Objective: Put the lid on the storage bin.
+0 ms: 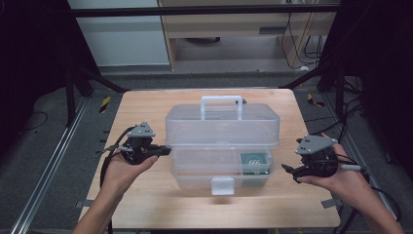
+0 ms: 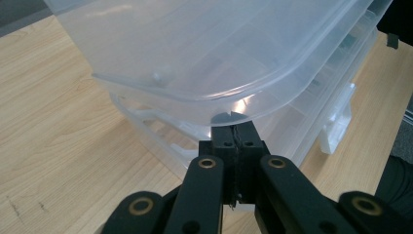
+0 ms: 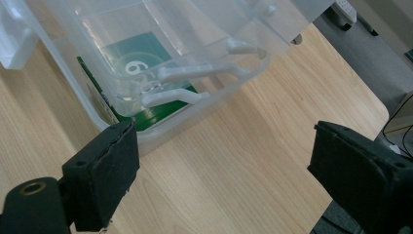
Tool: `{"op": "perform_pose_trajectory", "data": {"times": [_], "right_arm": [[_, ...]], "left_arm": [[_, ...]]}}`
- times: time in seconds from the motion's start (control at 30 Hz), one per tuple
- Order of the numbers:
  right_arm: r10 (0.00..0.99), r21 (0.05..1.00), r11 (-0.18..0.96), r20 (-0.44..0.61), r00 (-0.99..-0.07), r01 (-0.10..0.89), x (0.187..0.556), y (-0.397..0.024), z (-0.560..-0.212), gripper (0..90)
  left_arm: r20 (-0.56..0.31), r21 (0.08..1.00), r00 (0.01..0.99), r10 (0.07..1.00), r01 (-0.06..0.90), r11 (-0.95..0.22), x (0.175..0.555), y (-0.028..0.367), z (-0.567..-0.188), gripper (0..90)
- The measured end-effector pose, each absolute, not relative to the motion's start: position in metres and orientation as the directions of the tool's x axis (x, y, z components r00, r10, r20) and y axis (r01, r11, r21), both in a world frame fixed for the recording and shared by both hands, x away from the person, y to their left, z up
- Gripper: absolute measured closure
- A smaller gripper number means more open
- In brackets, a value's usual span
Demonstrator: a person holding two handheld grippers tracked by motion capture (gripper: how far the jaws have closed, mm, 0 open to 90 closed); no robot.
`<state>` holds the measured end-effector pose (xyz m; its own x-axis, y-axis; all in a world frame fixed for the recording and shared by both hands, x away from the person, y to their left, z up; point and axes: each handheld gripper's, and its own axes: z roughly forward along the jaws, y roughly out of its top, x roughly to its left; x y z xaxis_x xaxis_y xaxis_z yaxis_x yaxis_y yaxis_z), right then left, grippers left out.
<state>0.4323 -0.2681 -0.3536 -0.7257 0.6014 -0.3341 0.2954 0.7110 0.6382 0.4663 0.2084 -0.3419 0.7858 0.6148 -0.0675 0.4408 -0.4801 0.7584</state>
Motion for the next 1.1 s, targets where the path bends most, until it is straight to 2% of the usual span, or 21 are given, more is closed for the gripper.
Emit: {"op": "perform_pose_trajectory", "data": {"times": [1.1], "right_arm": [[0.645,0.633,0.691,-0.323,-0.692,0.348,0.448,-0.276,-0.376,11.3]], "left_arm": [[-0.129,0.772,0.774,0.619,0.471,-0.428,0.458,0.219,-0.370,90.0]]}}
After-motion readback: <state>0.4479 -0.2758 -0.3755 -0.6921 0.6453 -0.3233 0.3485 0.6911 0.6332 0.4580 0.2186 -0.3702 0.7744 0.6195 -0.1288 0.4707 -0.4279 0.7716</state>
